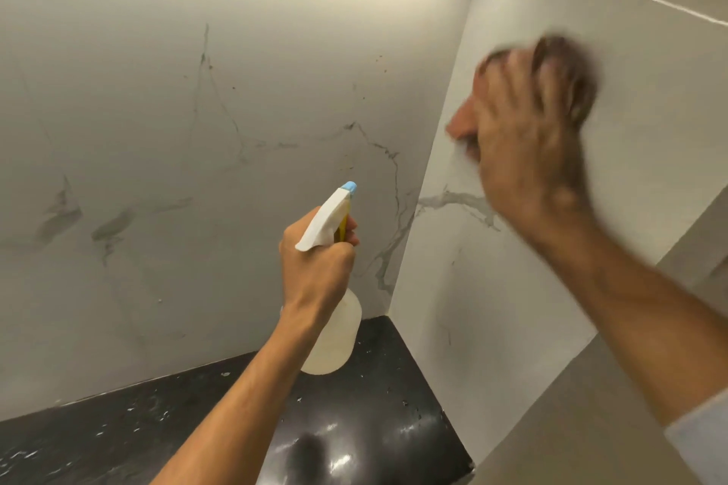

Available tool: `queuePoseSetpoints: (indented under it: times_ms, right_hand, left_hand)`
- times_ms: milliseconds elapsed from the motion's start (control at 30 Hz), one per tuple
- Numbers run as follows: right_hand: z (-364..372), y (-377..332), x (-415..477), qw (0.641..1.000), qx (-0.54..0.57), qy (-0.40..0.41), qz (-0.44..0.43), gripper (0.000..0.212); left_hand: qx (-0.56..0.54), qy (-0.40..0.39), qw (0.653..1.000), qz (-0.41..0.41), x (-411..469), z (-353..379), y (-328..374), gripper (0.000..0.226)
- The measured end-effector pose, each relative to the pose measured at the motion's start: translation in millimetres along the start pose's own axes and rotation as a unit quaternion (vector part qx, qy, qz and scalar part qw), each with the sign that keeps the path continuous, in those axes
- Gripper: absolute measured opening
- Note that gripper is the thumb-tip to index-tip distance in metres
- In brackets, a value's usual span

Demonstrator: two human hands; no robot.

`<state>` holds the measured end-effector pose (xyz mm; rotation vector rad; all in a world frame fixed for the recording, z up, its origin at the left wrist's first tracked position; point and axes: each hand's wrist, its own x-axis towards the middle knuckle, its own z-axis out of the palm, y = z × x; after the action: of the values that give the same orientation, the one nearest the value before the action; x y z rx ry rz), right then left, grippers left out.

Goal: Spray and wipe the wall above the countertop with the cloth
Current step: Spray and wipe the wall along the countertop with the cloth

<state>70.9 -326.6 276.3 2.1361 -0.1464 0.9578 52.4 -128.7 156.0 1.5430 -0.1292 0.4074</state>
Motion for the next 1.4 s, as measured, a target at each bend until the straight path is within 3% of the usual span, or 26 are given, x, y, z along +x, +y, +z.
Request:
queuePoseSetpoints:
  times_ms: [100, 200, 267, 333, 367, 467, 500, 567, 600, 633, 767, 967, 1133, 1233, 1400]
  right_hand:
    - [27, -52, -65, 0.990, 0.033, -0.094, -0.098, 0.074]
    - [60, -93, -120, 0.948, 0.164, -0.207, -0.176, 0.066]
    - [71, -115, -143, 0.896, 0.319, -0.273, -0.143, 0.046]
    - [75, -134, -158, 0.829, 0.453, -0.325, -0.045, 0.026]
    - [76, -144, -165, 0.772, 0.522, -0.361, 0.020, 0.024]
    - [77, -168, -185, 0.503, 0.714, -0.445, 0.199, 0.032]
    - [79, -172, -190, 0.437, 0.741, -0.454, 0.233, 0.030]
    - [78, -176, -199, 0.341, 0.767, -0.468, 0.276, 0.028]
    - [75, -176, -201, 0.315, 0.775, -0.465, 0.288, 0.026]
    - [73, -176, -204, 0.299, 0.783, -0.456, 0.300, 0.025]
    - [67, -175, -215, 0.290, 0.783, -0.460, 0.301, 0.026]
    - [68, -167, -231, 0.205, 0.780, -0.485, 0.338, 0.025]
    - [80, -173, -237, 0.233, 0.769, -0.479, 0.354, 0.030]
    - [82, -178, -238, 0.196, 0.782, -0.464, 0.367, 0.027]
    - [83, -189, -240, 0.167, 0.778, -0.474, 0.378, 0.024]
  left_hand:
    - [0.009, 0.029, 0.999, 0.013, 0, -10, 5, 0.035]
    - [0.024, 0.062, 0.998, 0.020, 2, -27, 13, 0.035]
    - [0.041, 0.088, 0.995, 0.021, 4, -37, 20, 0.035]
    - [0.054, 0.116, 0.991, 0.025, 10, -44, 28, 0.034]
    - [0.057, 0.128, 0.990, 0.027, 13, -48, 32, 0.033]
    - [0.067, 0.150, 0.985, 0.040, 26, -55, 46, 0.025]
    - [0.075, 0.159, 0.983, 0.048, 32, -56, 52, 0.022]
    - [0.092, 0.169, 0.980, 0.057, 45, -57, 64, 0.020]
    - [0.095, 0.169, 0.979, 0.059, 51, -56, 71, 0.019]
    - [0.100, 0.170, 0.979, 0.058, 58, -54, 78, 0.018]
    - [0.161, 0.196, 0.965, 0.066, 81, -47, 99, 0.020]
    - [0.132, 0.097, 0.985, 0.059, 93, -42, 103, 0.026]
    - [0.181, 0.050, 0.981, 0.045, 77, -33, 69, 0.020]
    - [0.140, 0.004, 0.990, -0.002, 67, -27, 47, 0.029]
    - [0.187, 0.067, 0.980, -0.026, 42, -29, 2, 0.025]
